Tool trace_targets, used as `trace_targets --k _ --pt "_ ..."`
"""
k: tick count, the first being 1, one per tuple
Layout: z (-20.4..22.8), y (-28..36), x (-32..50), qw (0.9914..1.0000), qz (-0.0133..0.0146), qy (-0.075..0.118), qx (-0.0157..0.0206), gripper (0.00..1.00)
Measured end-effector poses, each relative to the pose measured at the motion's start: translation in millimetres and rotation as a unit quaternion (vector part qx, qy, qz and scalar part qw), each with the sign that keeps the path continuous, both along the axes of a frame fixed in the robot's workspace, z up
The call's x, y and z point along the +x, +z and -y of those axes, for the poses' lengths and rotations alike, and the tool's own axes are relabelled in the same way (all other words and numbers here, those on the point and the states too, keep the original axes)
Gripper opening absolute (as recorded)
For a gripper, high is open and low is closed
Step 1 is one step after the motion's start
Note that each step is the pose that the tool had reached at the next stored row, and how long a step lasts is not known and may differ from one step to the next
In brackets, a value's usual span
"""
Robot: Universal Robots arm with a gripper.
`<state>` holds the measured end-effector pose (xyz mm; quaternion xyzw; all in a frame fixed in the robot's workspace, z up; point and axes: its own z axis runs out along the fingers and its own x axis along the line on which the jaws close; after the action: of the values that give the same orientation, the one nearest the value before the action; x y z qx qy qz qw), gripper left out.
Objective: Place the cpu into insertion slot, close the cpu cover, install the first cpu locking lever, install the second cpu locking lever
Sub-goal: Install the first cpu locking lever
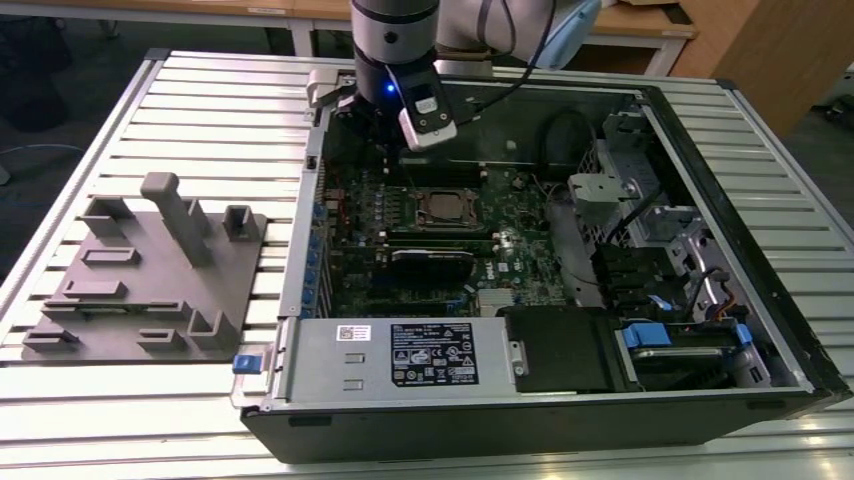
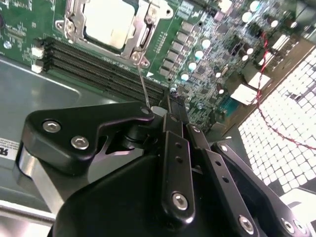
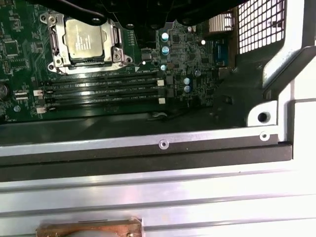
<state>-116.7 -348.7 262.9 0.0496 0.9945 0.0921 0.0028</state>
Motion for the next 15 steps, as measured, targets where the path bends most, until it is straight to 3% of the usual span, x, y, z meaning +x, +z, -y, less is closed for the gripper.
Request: trace_targets --k 6,9,10,12,15 --pt "1.1 -3.2 -1.9 0.99995 0.0 0.0 0.0105 0.1" --pt "1.8 -4.1 -2.6 0.99966 0.0 0.0 0.0259 0.1" --pt "2.2 -4.4 -2.8 0.9996 0.0 0.0 0.0284 0.1" --pt "2.8 -5.1 -3.3 0.9995 0.0 0.0 0.0316 0.1" --pt "3.2 -7.4 -4.3 0.99947 0.0001 0.0 0.0326 0.1"
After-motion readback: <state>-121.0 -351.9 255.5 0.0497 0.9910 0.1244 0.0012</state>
